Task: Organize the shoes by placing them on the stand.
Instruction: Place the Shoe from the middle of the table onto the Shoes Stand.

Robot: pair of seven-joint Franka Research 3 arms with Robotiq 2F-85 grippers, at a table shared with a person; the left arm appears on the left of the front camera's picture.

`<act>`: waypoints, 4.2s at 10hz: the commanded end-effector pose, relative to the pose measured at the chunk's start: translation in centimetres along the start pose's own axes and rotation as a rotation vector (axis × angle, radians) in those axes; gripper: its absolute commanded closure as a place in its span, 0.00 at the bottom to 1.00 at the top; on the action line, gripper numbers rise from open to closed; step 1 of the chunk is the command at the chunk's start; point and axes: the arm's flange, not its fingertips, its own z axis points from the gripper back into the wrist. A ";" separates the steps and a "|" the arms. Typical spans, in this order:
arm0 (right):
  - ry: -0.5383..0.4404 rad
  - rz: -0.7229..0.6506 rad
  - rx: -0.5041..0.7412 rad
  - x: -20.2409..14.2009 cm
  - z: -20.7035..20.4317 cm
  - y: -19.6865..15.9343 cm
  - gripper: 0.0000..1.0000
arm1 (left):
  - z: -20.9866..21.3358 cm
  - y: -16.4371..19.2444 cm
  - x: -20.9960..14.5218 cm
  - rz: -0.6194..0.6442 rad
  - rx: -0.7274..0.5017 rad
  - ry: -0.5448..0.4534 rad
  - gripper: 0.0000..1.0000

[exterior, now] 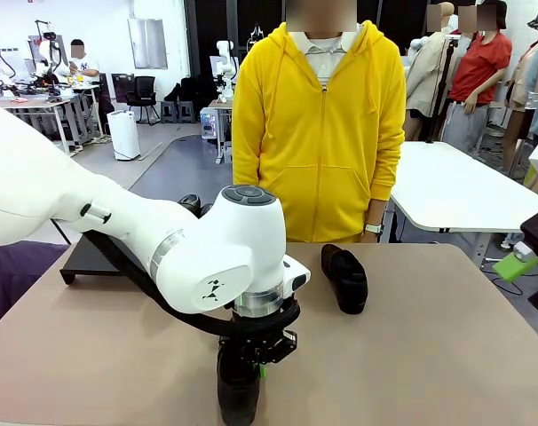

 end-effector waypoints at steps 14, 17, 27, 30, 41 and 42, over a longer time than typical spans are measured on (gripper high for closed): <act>0.002 0.008 0.001 0.1 0.4 0.1 0.00 | 26.0 27.9 -4.1 0.291 0.259 -0.552 1.00; 0.002 0.008 0.001 0.1 0.4 0.1 0.00 | 24.9 34.8 -6.0 0.510 0.110 -0.463 1.00; 0.002 0.008 0.001 0.1 0.4 0.1 0.00 | 25.2 35.9 1.3 0.097 0.313 -0.471 1.00; 0.002 0.008 0.001 0.1 0.4 0.1 0.00 | 23.2 42.9 8.5 -0.178 0.234 -0.420 1.00; 0.002 0.008 0.001 0.1 0.4 0.1 0.00 | 10.7 43.7 19.8 0.070 0.254 -0.512 1.00; 0.002 0.008 0.001 0.1 0.4 0.1 0.00 | 10.0 43.6 20.2 0.072 0.288 -0.531 1.00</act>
